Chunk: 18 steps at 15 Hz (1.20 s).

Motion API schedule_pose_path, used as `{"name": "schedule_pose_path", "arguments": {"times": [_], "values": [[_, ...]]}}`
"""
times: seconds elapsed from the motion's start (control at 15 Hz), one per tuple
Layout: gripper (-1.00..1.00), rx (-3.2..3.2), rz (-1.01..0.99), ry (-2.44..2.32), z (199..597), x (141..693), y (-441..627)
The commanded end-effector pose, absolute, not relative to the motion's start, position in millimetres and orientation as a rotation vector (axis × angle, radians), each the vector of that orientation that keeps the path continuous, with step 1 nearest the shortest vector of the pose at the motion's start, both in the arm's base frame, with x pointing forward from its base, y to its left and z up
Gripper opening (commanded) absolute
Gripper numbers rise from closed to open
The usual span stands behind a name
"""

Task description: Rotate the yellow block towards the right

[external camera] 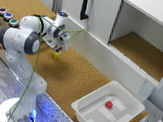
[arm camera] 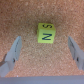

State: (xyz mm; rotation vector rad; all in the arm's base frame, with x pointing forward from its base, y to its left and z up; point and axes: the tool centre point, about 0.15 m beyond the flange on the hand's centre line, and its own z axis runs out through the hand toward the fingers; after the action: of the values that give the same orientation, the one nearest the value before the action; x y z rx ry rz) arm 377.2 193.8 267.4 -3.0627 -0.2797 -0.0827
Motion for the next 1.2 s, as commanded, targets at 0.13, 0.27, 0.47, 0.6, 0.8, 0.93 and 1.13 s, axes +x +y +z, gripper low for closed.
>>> {"name": "schedule_pose_path", "arguments": {"times": [0.13, 0.27, 0.47, 0.6, 0.8, 0.93, 1.13], "values": [[1.0, -3.047, 0.005, -0.643, 249, 404, 194], [1.0, -3.0, -0.041, -0.87, 254, 407, 200], [1.0, -2.885, -0.026, -1.327, 257, 411, 208], [1.0, -2.777, -0.004, -1.622, 254, 412, 209], [1.0, -2.623, -0.009, -1.894, 245, 411, 213], [1.0, -2.522, -0.006, -1.997, 239, 410, 218], [1.0, -2.383, 0.015, -2.113, 228, 405, 220]]}}
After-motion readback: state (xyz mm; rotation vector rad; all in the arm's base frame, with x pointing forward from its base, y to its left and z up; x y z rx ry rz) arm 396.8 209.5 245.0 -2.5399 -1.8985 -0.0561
